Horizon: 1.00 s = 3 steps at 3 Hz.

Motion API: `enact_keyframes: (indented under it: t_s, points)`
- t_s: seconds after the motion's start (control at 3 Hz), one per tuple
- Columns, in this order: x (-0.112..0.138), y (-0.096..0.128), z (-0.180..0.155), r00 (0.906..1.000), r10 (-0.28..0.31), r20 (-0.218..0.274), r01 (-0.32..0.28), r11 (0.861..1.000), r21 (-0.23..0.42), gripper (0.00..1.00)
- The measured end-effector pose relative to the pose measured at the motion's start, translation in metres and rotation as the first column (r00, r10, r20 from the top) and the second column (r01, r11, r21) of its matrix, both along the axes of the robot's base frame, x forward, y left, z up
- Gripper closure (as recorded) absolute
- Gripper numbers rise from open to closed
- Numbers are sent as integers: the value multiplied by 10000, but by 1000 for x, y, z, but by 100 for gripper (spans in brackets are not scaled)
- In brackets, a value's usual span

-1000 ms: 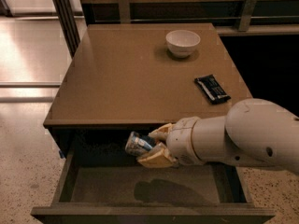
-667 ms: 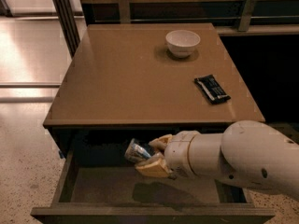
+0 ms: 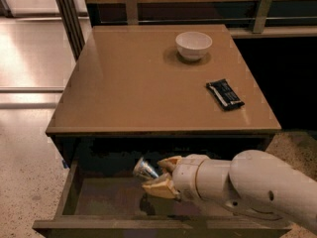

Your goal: Place redbull can into top drawer

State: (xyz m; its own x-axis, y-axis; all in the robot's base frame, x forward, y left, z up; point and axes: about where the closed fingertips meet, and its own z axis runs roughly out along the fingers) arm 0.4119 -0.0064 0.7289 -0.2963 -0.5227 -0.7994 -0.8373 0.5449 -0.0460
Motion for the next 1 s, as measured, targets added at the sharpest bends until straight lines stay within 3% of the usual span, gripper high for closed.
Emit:
enact_keyframes:
  t_s: [0.67,1.0]
  points:
    - [-5,3,-43,9975,-185,-677,221,9983,532,100]
    - [-11,5,-59,9959,7,-907,61,9972,745,100]
